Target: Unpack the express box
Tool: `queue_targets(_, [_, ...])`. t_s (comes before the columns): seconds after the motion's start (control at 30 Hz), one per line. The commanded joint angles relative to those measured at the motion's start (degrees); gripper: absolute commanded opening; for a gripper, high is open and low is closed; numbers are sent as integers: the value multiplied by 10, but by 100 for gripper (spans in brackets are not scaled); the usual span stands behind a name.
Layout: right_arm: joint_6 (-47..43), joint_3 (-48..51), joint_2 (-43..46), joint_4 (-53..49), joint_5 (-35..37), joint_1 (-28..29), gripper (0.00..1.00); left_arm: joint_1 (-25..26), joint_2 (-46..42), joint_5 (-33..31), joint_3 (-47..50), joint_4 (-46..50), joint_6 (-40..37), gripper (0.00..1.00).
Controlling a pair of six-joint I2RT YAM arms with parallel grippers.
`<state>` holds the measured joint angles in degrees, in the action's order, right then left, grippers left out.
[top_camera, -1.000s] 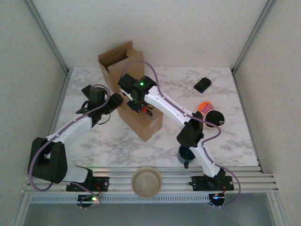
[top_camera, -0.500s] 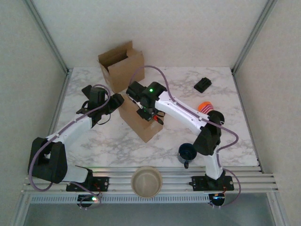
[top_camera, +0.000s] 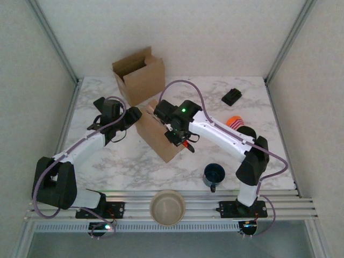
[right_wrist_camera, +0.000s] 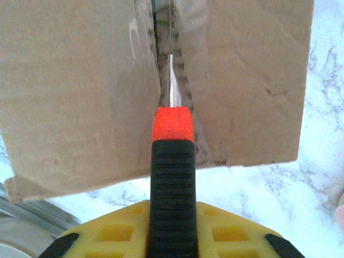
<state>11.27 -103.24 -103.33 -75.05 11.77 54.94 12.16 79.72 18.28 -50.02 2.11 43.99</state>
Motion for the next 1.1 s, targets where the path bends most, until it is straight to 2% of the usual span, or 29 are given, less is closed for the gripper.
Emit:
queue_targets(0.0, [19,29,31,-67,-24,10,0,-6,10,-22,12,18,4,56])
queue_targets(0.6, [76,183,219,-43,-72,20,0,-6,9,-21,3,19,7,55])
queue_targets(0.7, [97,181,249,-30,-36,20,0,-5,7,-17,-19,28,2,56])
queue_targets(0.93, [181,208,289,14,119,5,0,-3,-9,-3,-149,89,-46,70])
queue_targets(1.0, [211,237,286,41,141,-5,0,-5,-8,-29,-196,127,-71,70])
queue_targets(1.07, [246,264,273,69,152,-11,0,-12,10,-62,-242,172,-95,62])
